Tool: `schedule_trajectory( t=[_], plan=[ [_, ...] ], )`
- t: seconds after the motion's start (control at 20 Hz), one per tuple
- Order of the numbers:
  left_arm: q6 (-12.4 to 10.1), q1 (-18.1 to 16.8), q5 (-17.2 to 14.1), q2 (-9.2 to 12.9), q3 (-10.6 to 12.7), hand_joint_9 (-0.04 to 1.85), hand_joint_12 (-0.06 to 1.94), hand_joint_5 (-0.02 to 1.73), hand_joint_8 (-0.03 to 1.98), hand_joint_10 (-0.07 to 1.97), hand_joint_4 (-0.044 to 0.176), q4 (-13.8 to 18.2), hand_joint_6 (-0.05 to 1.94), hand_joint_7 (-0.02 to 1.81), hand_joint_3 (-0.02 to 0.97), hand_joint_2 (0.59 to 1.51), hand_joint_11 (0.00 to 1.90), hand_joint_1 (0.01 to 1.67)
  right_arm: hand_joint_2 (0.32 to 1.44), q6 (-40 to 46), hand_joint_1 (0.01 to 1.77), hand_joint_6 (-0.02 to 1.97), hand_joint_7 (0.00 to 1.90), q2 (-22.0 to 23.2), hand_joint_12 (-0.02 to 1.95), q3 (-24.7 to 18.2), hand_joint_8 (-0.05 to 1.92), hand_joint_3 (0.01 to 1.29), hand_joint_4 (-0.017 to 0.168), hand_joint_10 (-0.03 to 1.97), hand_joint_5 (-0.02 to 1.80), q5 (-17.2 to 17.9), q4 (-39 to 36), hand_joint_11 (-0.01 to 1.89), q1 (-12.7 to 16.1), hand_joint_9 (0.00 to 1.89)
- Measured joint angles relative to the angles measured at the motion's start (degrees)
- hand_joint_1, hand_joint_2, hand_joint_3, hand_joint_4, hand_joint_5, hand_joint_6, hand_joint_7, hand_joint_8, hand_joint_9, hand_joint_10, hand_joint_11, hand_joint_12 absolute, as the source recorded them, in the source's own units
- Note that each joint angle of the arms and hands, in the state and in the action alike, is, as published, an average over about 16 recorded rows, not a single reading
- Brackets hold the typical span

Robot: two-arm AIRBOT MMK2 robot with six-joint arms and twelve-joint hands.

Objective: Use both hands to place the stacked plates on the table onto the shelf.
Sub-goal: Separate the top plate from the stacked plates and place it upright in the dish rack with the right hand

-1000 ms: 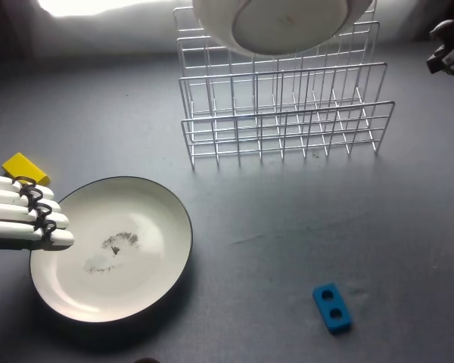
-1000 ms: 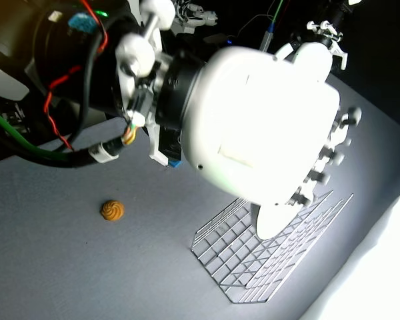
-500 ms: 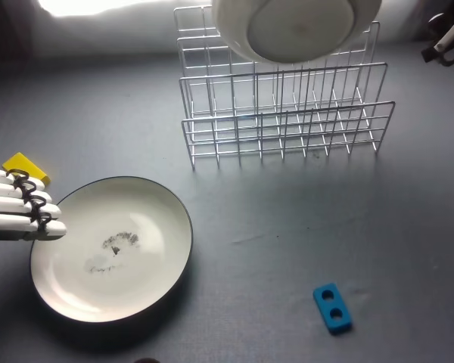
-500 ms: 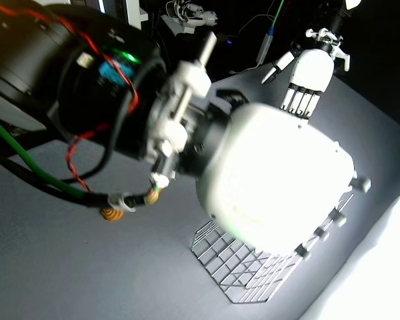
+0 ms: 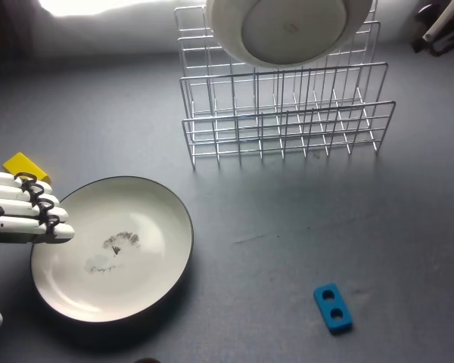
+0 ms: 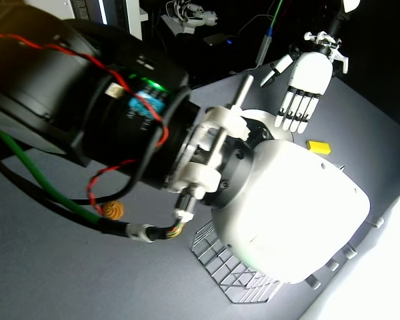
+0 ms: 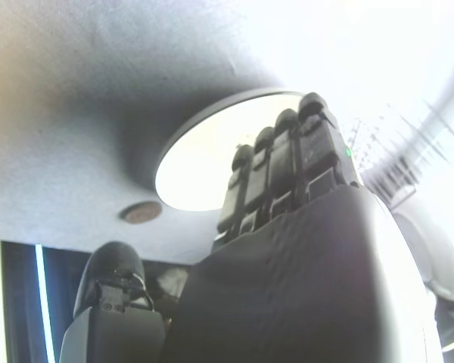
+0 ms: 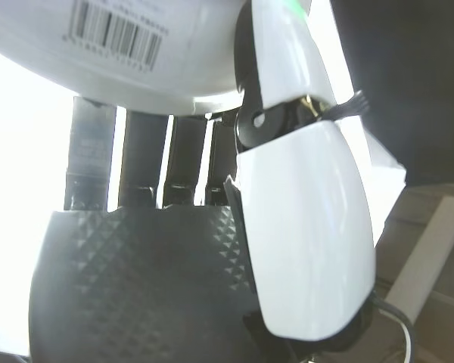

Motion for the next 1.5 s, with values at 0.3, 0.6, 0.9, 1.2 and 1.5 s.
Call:
schedule_trajectory(
  t=[0.3,0.6,0.9,1.2,1.5],
  plan=[
    [-0.5,0.0,0.3,-0.4,0.0,0.02,0.00,0.02,0.01,0.01,0.005,0.4,0.01,0.02,0.020,1.129,0.01,0.02,1.01,-0.3,1.34,0.87,1.10,-0.8,0.98,0.7,0.75,0.02,-0.009,0.76,0.95,1.0,0.1,0.92,-0.9,1.11],
    [-0.6,0.1,0.5,-0.8,0.2,0.02,0.00,0.02,0.01,0.01,0.005,0.7,0.01,0.02,0.019,1.131,0.01,0.02,1.01,-0.1,1.34,0.87,1.10,-1.7,0.99,1.4,0.74,0.02,-0.009,0.91,0.93,2.6,0.1,0.93,-2.3,1.07],
    [-0.6,0.3,0.5,-1.0,0.4,0.02,0.00,0.02,0.01,0.01,0.005,0.9,0.01,0.01,0.019,1.135,0.01,0.02,1.01,0.4,1.34,0.87,1.08,-3.3,1.00,3.0,0.76,0.02,-0.009,0.93,0.93,3.9,0.2,0.93,-4.2,1.06],
    [-0.6,0.5,0.5,-1.1,0.6,0.02,0.00,0.02,0.01,0.01,0.005,1.1,0.01,0.02,0.019,1.138,0.01,0.02,1.01,0.6,1.34,0.87,1.09,-4.9,1.02,4.9,0.77,0.02,-0.009,0.82,0.93,4.7,0.3,0.92,-6.0,1.08],
    [-0.6,0.7,0.5,-1.1,0.8,0.02,0.00,0.02,0.01,0.01,0.005,1.2,0.01,0.01,0.020,1.136,0.02,0.02,1.01,0.7,1.33,0.87,1.10,-5.9,1.02,6.2,0.77,0.02,-0.009,0.67,0.93,5.4,0.3,0.91,-7.5,1.11]
  ],
)
